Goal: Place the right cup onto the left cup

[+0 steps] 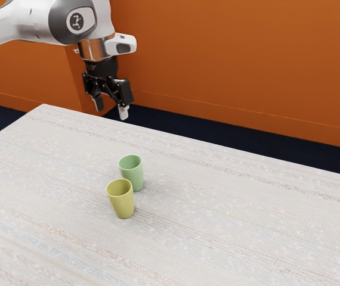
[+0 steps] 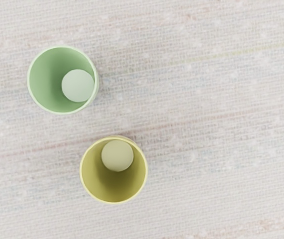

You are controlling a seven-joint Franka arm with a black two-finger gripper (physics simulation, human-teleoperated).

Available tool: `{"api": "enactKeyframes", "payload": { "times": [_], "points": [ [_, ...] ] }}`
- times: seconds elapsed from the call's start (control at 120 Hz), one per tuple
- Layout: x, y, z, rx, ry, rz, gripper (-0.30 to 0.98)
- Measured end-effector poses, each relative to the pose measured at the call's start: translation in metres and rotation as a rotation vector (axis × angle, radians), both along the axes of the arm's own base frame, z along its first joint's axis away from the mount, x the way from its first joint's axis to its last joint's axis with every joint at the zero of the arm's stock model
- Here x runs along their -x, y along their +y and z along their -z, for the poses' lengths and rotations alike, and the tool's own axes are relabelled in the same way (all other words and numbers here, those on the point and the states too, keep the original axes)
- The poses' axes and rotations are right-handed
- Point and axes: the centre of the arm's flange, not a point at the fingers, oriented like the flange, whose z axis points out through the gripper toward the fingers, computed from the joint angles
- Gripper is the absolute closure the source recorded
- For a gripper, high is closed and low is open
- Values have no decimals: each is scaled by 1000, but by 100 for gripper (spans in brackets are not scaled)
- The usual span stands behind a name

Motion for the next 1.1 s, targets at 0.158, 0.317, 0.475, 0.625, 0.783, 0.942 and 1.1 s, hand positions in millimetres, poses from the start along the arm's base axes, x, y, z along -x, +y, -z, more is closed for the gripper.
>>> {"api": "enactKeyframes", "payload": {
  "times": [0.158,0.317,0.475,0.625,0.783,0.942,1.1],
  "points": [
    [-1,3,0,1,-4,-5,0],
    [0,3,10,1,5,-4,0],
    [0,3,40,19,31,-13,0],
    [3,6,74,44,63,-31,0],
    [7,6,109,61,87,-49,4],
    [13,4,141,70,102,-75,10],
    [17,5,173,83,103,-106,17]
  ]
}}
